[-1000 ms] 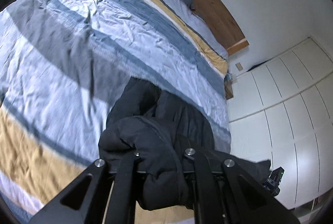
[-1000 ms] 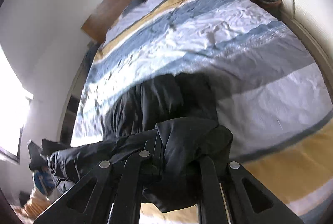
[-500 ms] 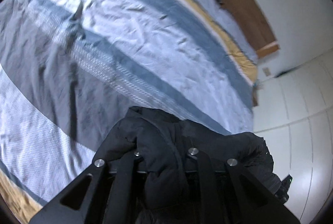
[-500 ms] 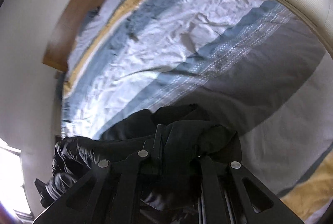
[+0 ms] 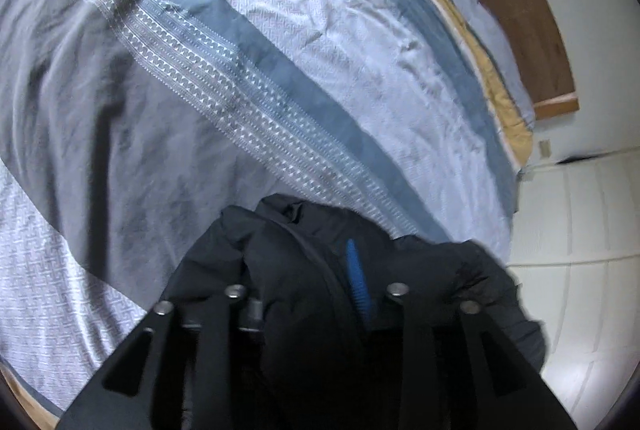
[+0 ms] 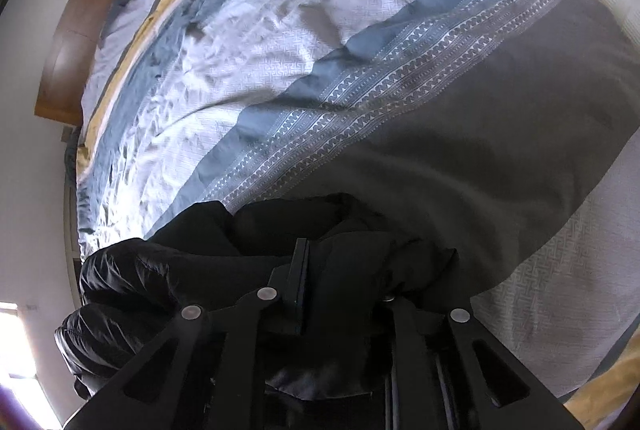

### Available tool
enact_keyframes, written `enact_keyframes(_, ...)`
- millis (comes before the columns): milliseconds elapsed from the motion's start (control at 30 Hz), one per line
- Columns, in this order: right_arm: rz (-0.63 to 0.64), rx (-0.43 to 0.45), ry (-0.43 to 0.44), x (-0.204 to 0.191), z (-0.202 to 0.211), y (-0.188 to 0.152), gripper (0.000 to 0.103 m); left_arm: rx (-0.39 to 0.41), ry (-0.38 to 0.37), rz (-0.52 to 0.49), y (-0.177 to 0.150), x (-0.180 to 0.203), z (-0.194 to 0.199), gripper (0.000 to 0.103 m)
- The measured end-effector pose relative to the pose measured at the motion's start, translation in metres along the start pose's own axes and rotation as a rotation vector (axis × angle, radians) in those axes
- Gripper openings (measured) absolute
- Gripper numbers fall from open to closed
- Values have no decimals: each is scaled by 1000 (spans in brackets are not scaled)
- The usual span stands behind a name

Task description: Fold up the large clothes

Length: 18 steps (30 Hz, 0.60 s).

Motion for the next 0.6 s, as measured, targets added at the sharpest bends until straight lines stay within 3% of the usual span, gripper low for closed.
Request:
enact_keyframes(67,-3,11,31,-3,6,2,34,30,-62,61,10,1,14,58)
enact_keyframes(133,-22,31,72,-7,15,6,54,65,-99,121,20,-1,28,63)
enact_keyframes(167,-29,42,83,-8,19,7,57,84,-109,150,25,-3,35,63)
enact_keyframes(333,-37,89,104,-16,41,16,64,177,-106,178,48,-10,82,64)
enact_keyframes(600,-105,166,178,-18,78,20,77,202,-9,13,26,0,127,64)
Point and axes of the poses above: each gripper's, at about its wrist camera, not at the fingertips, and z roughly against the way its jaws point, x to its right, y to its top, the point moved 8 cm from there along -z, roughly the way its jaws point, and after that the axes turned 4 degrees about z, right-handed, at the moved point
